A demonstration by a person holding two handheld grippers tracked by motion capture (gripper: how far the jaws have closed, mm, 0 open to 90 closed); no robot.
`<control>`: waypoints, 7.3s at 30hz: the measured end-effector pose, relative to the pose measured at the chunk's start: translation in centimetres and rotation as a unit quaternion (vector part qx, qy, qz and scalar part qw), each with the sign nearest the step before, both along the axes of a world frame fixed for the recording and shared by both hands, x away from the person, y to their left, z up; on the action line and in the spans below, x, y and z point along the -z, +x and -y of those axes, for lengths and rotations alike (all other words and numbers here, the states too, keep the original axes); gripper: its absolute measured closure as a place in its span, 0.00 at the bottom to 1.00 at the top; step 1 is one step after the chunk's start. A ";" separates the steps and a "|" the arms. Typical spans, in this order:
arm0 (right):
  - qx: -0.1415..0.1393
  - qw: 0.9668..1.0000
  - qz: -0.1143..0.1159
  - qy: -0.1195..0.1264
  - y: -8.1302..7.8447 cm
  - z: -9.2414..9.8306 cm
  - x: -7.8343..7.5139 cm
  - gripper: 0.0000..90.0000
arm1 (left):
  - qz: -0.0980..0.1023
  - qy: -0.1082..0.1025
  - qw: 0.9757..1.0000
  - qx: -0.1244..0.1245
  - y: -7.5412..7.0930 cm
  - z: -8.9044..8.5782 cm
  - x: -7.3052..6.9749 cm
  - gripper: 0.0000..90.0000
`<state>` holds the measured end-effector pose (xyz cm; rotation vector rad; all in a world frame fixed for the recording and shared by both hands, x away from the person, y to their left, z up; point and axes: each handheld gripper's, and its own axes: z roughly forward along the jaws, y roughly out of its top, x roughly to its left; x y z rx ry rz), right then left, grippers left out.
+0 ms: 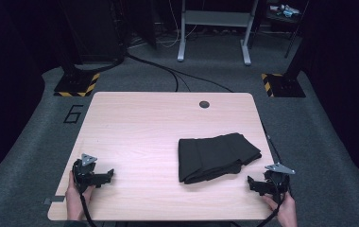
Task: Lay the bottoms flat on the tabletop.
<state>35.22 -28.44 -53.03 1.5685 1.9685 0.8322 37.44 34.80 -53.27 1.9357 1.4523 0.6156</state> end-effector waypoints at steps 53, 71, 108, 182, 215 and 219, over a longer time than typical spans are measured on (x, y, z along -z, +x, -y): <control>-0.060 0.997 0.004 0.046 3.9 -2.4 -6.1 0.00 | 0.001 0.001 1.000 -0.001 -0.1 0.7 0.0 0.00; -0.087 0.992 -0.054 0.071 9.7 -3.0 -3.8 0.00 | 0.001 0.001 1.000 -0.001 -0.1 0.7 0.0 0.00; -0.114 0.987 -0.035 0.109 6.6 -9.3 -1.0 0.02 | 0.002 0.000 1.000 0.001 -0.1 0.8 0.0 0.00; -0.035 0.999 -0.003 -0.001 3.6 -1.8 -0.1 0.00 | -0.004 0.005 1.000 0.026 -2.2 3.3 -1.4 0.00; -0.019 1.000 -0.001 0.001 3.6 -1.8 -0.1 0.00 | 0.053 -0.005 0.962 0.270 -0.3 21.9 -7.4 0.01; -0.019 1.000 -0.001 0.002 3.6 -1.8 0.0 0.00 | 0.037 0.014 0.953 0.302 0.4 24.4 -7.7 0.01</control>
